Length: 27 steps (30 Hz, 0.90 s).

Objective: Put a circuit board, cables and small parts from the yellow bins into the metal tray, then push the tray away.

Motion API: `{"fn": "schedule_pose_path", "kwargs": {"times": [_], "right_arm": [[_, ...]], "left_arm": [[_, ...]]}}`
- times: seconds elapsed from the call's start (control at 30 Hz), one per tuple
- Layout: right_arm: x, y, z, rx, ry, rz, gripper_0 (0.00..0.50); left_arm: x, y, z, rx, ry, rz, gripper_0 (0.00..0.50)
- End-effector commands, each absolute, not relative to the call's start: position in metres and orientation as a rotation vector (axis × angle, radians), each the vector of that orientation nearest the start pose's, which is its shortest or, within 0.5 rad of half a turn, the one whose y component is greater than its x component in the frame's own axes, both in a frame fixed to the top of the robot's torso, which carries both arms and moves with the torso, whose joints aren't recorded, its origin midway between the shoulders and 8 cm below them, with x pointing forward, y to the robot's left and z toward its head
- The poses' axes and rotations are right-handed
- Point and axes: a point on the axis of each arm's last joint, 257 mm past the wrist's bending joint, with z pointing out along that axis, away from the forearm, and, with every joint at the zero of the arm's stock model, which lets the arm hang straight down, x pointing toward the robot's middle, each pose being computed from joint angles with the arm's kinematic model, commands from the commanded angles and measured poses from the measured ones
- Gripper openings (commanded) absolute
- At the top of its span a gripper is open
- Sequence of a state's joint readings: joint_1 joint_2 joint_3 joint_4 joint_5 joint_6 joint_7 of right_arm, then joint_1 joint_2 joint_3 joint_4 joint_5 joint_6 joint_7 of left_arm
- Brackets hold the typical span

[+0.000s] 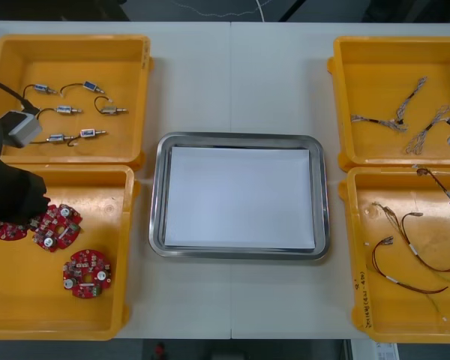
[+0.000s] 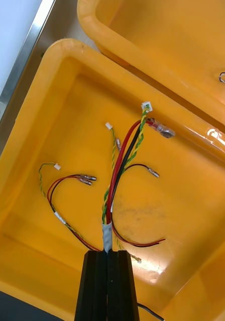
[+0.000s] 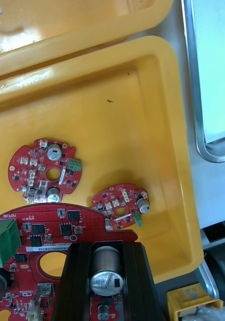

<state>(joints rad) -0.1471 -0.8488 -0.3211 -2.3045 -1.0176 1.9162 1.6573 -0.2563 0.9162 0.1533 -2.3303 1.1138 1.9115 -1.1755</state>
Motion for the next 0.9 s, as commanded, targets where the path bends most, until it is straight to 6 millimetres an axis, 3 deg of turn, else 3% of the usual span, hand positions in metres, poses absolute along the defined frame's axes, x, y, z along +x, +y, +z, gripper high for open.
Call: {"fn": "schedule_pose_path", "kwargs": {"times": [0.03, 0.2, 0.5, 0.9], "right_arm": [[0.356, -0.338, -0.131, -0.828, 2.524, -0.160, 0.000], [0.356, -0.337, -0.132, -0.820, 2.528, -0.152, 0.000], [0.356, -0.336, -0.133, -0.820, 2.529, -0.148, 0.000], [0.355, -0.334, -0.134, -0.821, 2.532, -0.136, 0.000]], "left_arm": [[0.362, 0.292, -0.130, 0.328, 2.703, -0.012, 0.000], [0.371, 0.280, -0.139, 0.367, 2.748, -0.022, 0.000], [0.387, 0.211, -0.142, 0.530, 2.707, -0.080, 0.000], [0.388, 0.155, -0.150, 0.678, 2.695, -0.115, 0.001]]}}
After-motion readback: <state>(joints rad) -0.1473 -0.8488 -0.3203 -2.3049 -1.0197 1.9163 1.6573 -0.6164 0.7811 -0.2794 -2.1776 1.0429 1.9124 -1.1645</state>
